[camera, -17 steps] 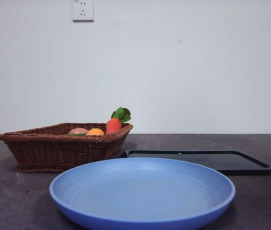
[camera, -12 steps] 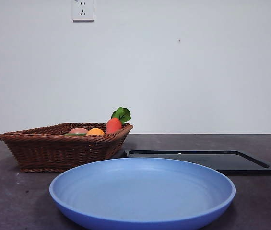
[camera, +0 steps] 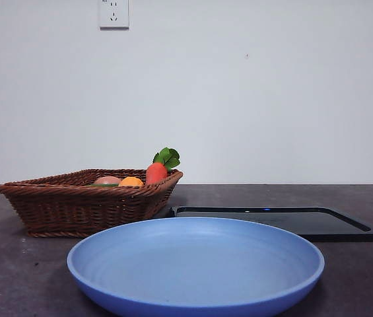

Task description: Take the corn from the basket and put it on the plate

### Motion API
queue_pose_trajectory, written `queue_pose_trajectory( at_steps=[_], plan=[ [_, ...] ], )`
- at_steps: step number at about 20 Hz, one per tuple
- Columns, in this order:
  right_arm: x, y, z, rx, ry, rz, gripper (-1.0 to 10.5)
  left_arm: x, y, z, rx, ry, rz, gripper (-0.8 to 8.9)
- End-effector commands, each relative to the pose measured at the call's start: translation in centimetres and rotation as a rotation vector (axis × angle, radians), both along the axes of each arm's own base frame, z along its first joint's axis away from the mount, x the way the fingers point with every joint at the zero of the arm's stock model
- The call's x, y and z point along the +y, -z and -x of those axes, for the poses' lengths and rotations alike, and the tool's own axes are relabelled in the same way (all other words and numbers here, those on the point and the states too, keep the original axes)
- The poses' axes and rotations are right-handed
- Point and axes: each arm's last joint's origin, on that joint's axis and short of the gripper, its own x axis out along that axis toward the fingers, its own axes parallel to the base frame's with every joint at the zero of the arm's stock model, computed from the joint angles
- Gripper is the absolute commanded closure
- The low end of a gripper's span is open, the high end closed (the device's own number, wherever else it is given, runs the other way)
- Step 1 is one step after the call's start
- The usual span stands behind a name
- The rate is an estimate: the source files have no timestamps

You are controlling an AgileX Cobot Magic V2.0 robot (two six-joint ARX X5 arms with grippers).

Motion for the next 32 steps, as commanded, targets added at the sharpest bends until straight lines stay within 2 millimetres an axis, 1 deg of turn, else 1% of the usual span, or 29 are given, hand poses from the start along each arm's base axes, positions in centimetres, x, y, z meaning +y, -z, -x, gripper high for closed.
queue_pose_trajectory(
  at_steps=[1, 7, 12, 17, 20, 22, 25, 28, 29, 30, 32],
  plan=[
    [0.1, -1.9, 0.4, 0.003, -0.022, -0.019, 9.4, -0.1, -2.0, 0.5, -0.020, 0.034, -0.004, 8.09],
    [0.4, -5.9, 0.6, 0.072, -0.118, -0.022, 9.4, -0.4, -5.5, 0.8, 0.048, 0.151, -0.044, 8.09],
    [0.6, -9.0, 0.2, 0.170, -0.216, 0.054, 9.4, -0.6, -8.3, 0.7, 0.119, 0.270, -0.136, 8.09],
    [1.0, -11.3, -0.4, 0.281, -0.349, 0.146, 9.4, -0.8, -10.4, 0.3, 0.199, 0.382, -0.191, 8.10],
    [1.3, -12.1, -0.7, 0.366, -0.410, 0.198, 9.4, -0.9, -11.2, 0.0, 0.256, 0.436, -0.213, 8.10],
    [1.5, -12.3, -1.0, 0.423, -0.455, 0.224, 9.4, -1.1, -11.5, -0.1, 0.294, 0.471, -0.230, 8.10],
    [2.1, -11.9, -1.5, 0.497, -0.514, 0.236, 9.4, -1.4, -11.4, -0.4, 0.337, 0.526, -0.242, 8.10],
    [2.4, -11.7, -1.9, 0.519, -0.541, 0.243, 9.4, -1.6, -11.4, -0.6, 0.344, 0.538, -0.242, 8.07],
    [2.5, -11.6, -2.1, 0.526, -0.546, 0.241, 9.3, -1.6, -11.4, -0.6, 0.342, 0.535, -0.239, 7.70],
    [2.6, -11.6, -2.1, 0.533, -0.548, 0.236, 8.8, -1.6, -11.4, -0.6, 0.345, 0.531, -0.232, 6.81],
    [2.7, -11.5, -2.3, 0.548, -0.542, 0.214, 6.8, -1.6, -11.4, -0.6, 0.345, 0.530, -0.232, 4.43]
  ],
)
